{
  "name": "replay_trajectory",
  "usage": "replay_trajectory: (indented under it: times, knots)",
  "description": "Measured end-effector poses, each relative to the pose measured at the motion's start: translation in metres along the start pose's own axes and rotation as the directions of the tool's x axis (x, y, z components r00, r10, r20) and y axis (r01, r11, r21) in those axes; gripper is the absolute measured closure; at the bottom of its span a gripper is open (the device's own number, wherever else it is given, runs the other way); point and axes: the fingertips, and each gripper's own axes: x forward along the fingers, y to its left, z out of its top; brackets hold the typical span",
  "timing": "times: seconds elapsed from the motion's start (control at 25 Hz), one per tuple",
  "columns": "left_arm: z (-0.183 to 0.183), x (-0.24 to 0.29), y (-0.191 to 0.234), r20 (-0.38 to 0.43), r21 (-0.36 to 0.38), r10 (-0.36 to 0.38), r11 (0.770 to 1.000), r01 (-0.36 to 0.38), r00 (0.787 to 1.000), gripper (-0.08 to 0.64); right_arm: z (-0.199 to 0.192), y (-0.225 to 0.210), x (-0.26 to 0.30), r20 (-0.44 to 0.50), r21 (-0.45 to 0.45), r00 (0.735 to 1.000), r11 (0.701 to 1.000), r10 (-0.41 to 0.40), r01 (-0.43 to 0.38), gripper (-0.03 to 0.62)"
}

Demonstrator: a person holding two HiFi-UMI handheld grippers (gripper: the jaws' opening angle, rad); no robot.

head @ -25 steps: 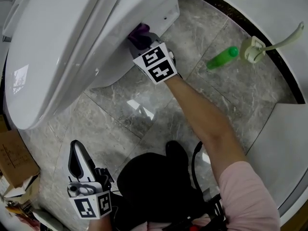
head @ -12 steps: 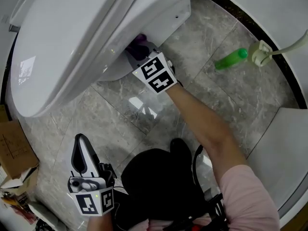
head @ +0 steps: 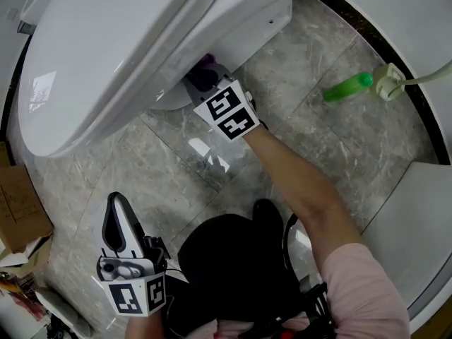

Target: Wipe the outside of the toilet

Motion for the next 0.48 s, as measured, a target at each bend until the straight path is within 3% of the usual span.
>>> replay_trajectory:
  times: [0.48]
  knots:
    - [-0.003,-0.019,0.024,-0.009,-0.002,0.040,0.999,-0.040,0.999,0.552,-0.006,0.048,0.017,-0.028,-0.014,0.997,0.998,0.067,-0.068,0.537]
